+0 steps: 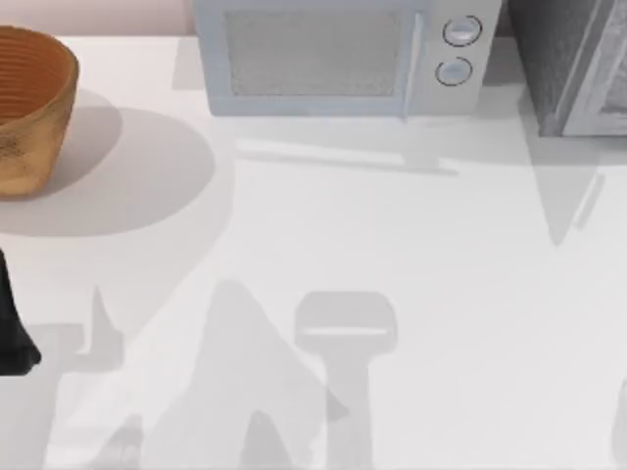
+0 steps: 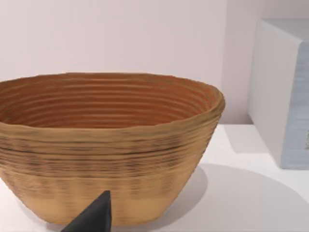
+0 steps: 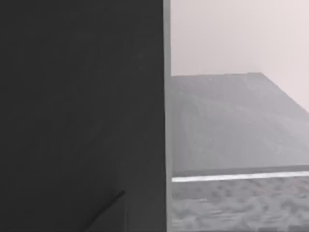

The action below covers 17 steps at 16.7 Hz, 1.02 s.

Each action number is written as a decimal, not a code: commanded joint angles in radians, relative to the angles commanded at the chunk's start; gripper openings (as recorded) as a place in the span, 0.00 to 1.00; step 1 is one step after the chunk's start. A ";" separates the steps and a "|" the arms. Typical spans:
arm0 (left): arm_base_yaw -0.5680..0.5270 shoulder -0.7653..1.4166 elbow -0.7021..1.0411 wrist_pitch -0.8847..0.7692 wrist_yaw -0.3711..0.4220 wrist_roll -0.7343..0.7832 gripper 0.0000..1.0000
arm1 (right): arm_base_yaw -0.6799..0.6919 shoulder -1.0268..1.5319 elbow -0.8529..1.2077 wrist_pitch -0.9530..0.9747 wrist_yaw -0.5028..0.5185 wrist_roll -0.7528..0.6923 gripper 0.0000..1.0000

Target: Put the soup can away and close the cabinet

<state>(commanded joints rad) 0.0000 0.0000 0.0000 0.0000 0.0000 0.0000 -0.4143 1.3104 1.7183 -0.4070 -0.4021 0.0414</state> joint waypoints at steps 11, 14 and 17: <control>0.000 0.000 0.000 0.000 0.000 0.000 1.00 | 0.765 -0.017 0.000 -0.031 0.764 -0.016 1.00; 0.000 0.000 0.000 0.000 0.000 0.000 1.00 | 0.849 -0.018 0.002 -0.035 0.846 -0.021 1.00; 0.000 0.000 0.000 0.000 0.000 0.000 1.00 | 0.857 -0.018 0.002 -0.035 0.854 -0.022 1.00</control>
<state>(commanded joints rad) 0.0000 0.0000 0.0000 0.0000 0.0000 0.0000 0.4424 1.2920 1.7205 -0.4420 0.4516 0.0198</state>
